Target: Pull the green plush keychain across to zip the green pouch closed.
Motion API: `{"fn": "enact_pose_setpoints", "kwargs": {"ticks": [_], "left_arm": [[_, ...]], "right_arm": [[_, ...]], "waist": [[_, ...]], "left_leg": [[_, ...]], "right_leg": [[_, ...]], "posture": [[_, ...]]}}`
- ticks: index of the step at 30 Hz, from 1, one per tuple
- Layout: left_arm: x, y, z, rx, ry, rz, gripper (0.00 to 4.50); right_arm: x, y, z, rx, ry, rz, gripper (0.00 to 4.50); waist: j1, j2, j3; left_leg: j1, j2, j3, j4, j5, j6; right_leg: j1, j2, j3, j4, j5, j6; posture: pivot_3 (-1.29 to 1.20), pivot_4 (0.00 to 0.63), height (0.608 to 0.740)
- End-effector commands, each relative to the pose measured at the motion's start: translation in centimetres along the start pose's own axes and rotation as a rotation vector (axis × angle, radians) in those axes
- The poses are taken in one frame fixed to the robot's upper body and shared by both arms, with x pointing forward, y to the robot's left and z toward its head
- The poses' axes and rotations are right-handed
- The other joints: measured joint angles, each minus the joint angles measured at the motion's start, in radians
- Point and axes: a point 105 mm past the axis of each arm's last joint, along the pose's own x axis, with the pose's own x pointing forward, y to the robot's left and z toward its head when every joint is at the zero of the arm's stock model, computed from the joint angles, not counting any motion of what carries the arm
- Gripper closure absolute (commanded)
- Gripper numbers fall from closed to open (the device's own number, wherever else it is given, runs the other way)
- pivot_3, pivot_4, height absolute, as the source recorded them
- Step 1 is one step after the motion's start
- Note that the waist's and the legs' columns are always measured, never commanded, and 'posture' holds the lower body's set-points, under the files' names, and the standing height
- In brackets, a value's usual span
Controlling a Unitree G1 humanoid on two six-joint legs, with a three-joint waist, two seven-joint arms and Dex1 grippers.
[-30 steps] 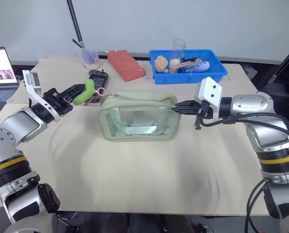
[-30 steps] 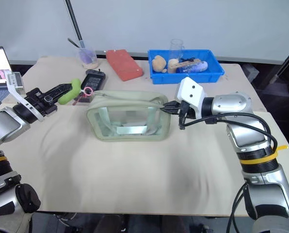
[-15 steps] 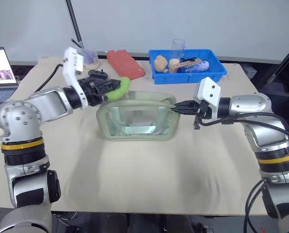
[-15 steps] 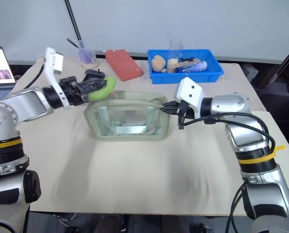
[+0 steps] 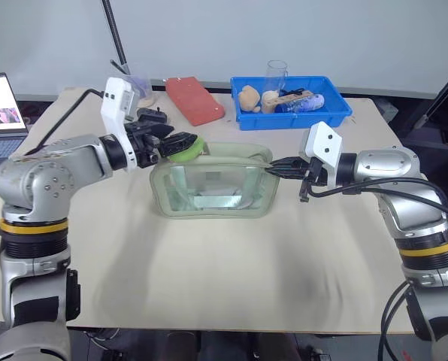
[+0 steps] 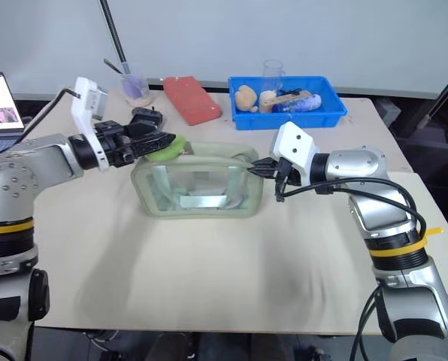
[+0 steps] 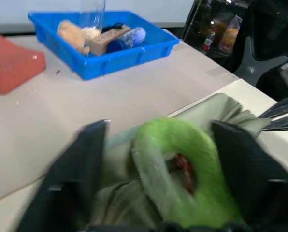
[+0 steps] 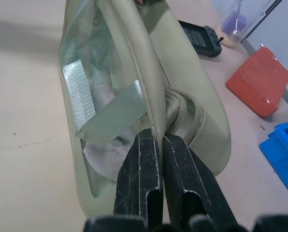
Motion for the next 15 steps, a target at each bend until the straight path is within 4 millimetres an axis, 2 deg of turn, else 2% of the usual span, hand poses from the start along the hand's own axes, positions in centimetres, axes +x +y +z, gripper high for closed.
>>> {"fn": "enact_pose_setpoints", "kwargs": {"ticks": [1, 4, 7, 10, 13, 15], "left_arm": [[-1.7, -0.2, 2.8, 0.072, -0.077, 0.016, 0.05], [-3.1, -0.3, 3.1, 0.164, -0.058, 0.027, 0.05], [-5.2, -0.7, 0.5, 0.293, 0.088, -0.012, 0.05], [-6.4, -0.6, -1.9, 0.339, 0.213, -0.024, 0.05], [-7.1, 1.6, -5.0, 0.428, 0.326, 0.059, 0.05], [-6.5, 2.2, -5.4, 0.444, 0.29, 0.077, 0.05]], "right_arm": [[-0.8, -0.9, 1.2, -0.044, -0.024, -0.043, 4.5], [-0.7, -0.9, 1.3, -0.045, -0.027, -0.039, 4.5], [-0.7, -1.0, 1.4, -0.045, -0.029, -0.035, 4.5], [-0.6, -0.9, 1.3, -0.048, -0.025, -0.028, 4.5], [-0.4, -0.9, 1.4, -0.047, -0.027, -0.02, 4.5], [-0.3, -0.9, 1.5, -0.048, -0.029, -0.017, 4.5]], "waist": [[0.001, 0.0, 0.0], [0.001, 0.0, 0.0], [-0.008, 0.0, 0.0], [-0.005, 0.0, 0.0], [0.003, 0.001, 0.001], [0.009, 0.001, 0.001]], "left_leg": [[0.0, 0.0, 0.0, 0.0, 0.0, 0.0], [0.0, 0.0, 0.0, 0.0, 0.0, 0.0], [0.0, 0.0, 0.002, -0.002, 0.0, 0.0], [0.001, 0.001, 0.002, -0.005, 0.0, 0.0], [0.001, 0.001, 0.002, -0.005, 0.0, 0.0], [0.001, 0.001, 0.002, -0.005, 0.0, 0.0]], "right_leg": [[0.0, 0.0, 0.0, 0.0, 0.0, 0.0], [0.0, 0.0, 0.0, 0.0, -0.001, 0.001], [-0.001, 0.0, 0.001, 0.0, 0.0, 0.0], [-0.002, 0.0, 0.002, -0.001, 0.0, -0.003], [-0.003, 0.0, 0.001, -0.001, -0.002, -0.004], [-0.003, 0.0, 0.001, -0.001, -0.005, -0.008]], "posture": [[0.0, 0.15, 0.74], [0.0, 0.15, 0.74], [0.0, 0.15, 0.74], [0.0, 0.15, 0.74], [0.0, 0.15, 0.74], [0.0, 0.15, 0.74]]}}
